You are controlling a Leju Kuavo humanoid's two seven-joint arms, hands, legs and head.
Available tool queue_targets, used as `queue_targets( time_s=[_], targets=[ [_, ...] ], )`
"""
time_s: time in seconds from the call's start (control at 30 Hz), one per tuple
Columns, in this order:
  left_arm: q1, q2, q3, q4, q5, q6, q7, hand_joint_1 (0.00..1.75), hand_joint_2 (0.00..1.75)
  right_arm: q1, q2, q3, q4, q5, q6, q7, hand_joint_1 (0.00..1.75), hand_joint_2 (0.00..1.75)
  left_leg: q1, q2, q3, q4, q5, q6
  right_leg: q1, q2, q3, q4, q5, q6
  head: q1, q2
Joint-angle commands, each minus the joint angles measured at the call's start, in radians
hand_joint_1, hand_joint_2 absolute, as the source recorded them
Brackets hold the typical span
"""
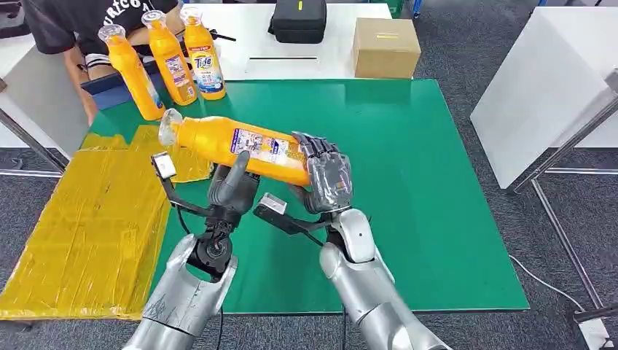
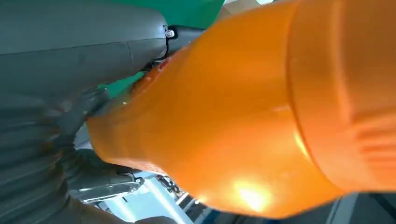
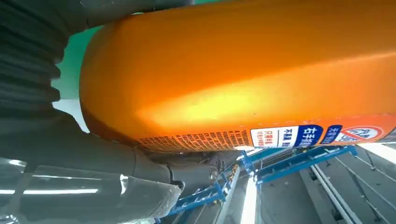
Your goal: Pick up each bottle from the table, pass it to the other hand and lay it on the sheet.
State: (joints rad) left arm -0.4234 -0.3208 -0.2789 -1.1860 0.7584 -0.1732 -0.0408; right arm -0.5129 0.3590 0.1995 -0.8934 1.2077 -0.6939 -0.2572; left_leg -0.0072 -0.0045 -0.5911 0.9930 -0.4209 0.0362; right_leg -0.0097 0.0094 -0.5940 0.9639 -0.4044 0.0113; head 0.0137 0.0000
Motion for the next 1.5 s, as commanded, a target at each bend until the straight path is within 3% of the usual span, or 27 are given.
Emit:
queue_targets(
  time_s=[0.03, 0.43, 1.2, 1.23, 1.27, 1.5],
  targets=[
    [-0.058, 0.003, 0.009, 0.036, 0.036, 0.019, -0.043, 0.00, 1.75, -0.024, -0.010, 0.163, 0.029, -0.011, -0.004, 0.064, 1.75, 1.75, 0.000, 0.000, 0.002, 0.000, -0.001, -0.002, 0.000, 0.000, 0.002, 0.000, -0.001, -0.001, 0.000, 0.000],
    [-0.066, -0.004, 0.068, 0.030, 0.063, 0.052, -0.091, 0.00, 1.75, -0.019, -0.010, 0.293, 0.083, -0.140, -0.004, 0.078, 1.75, 1.75, 0.001, 0.001, 0.003, 0.000, -0.002, -0.003, 0.001, 0.000, 0.003, 0.000, -0.001, -0.001, 0.000, 0.000],
    [-0.071, 0.010, 0.144, 0.016, 0.022, 0.061, -0.212, 0.00, 1.75, -0.004, -0.010, 0.341, 0.130, -0.139, -0.004, 0.096, 1.75, 1.75, 0.001, 0.000, 0.004, -0.001, -0.001, -0.003, 0.001, -0.001, 0.004, -0.001, -0.001, -0.001, 0.000, 0.000],
    [-0.069, 0.011, 0.146, 0.004, 0.017, 0.062, -0.222, 0.56, 1.75, -0.004, -0.010, 0.342, 0.132, -0.138, -0.004, 0.097, 1.75, 1.75, 0.001, 0.000, 0.005, -0.001, -0.002, -0.004, 0.001, -0.002, 0.006, -0.001, -0.002, -0.001, 0.000, 0.000],
    [-0.063, 0.011, 0.145, -0.008, 0.013, 0.062, -0.226, 1.64, 1.75, -0.004, -0.010, 0.341, 0.135, -0.140, -0.004, 0.095, 1.75, 1.75, 0.001, -0.001, 0.003, -0.001, -0.001, -0.003, 0.001, -0.001, 0.004, -0.001, -0.001, -0.001, 0.000, 0.000],
    [-0.059, 0.012, 0.146, -0.016, 0.012, 0.061, -0.229, 1.68, 1.75, -0.003, -0.010, 0.340, 0.136, -0.139, -0.004, 0.093, 1.75, 1.75, 0.001, -0.001, 0.003, 0.000, -0.001, -0.003, 0.001, -0.002, 0.004, -0.001, -0.001, -0.001, 0.000, 0.000]
  ],
)
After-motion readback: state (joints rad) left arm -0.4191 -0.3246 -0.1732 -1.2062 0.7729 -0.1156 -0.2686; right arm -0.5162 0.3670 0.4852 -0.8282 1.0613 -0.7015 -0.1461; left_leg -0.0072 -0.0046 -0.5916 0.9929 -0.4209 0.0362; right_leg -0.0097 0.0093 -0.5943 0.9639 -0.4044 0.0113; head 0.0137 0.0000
